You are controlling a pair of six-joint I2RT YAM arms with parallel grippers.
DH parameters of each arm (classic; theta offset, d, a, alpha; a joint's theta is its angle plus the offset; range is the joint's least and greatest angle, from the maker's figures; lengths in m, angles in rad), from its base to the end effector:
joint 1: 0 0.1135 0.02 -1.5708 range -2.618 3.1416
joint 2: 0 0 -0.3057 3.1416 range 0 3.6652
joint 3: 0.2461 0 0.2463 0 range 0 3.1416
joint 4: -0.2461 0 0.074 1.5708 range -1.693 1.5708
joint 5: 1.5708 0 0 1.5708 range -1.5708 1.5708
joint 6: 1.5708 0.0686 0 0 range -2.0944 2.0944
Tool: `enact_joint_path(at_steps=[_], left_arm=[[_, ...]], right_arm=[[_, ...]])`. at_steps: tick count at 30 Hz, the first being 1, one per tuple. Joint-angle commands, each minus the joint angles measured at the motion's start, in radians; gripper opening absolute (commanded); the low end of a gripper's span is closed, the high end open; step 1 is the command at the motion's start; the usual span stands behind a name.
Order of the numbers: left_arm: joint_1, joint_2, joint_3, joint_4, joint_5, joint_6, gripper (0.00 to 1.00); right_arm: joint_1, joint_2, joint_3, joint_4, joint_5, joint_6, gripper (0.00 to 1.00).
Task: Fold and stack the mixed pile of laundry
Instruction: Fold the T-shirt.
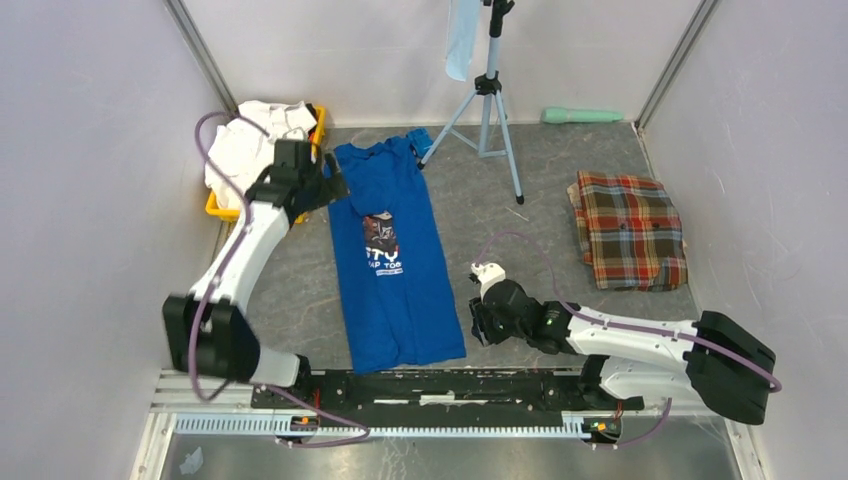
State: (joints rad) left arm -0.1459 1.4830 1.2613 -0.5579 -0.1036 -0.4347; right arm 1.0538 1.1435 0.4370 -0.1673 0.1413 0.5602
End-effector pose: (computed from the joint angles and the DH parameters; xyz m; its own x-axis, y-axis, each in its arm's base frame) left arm 0.3380 -0.0425 0.3240 -0.6611 -0.3262 -0.6757 -0.2277 0.9453 -0.2336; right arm 0.1098 0.1735 0.1735 -0.7546 -0.2629 -0.6012 -0.4898 0.8353 0.2496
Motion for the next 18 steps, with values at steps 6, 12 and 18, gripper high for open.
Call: enact_joint_path(at_steps=[6, 12, 18], left_arm=[[-0.342, -0.447, -0.389, -0.291, -0.207, -0.3, 1.0], [-0.586, -0.613, -0.536, -0.448, -0.29, -0.593, 0.91], [-0.748, -0.565, -0.578, -0.479, -0.285, -0.728, 0.75]], right_arm=[[0.002, -0.121, -0.057, 0.071, 0.021, 0.062, 0.44], [0.001, -0.12, -0.107, 0.146, -0.041, 0.103, 0.43], [0.003, -0.075, -0.137, 0.212, -0.104, 0.131, 0.42]])
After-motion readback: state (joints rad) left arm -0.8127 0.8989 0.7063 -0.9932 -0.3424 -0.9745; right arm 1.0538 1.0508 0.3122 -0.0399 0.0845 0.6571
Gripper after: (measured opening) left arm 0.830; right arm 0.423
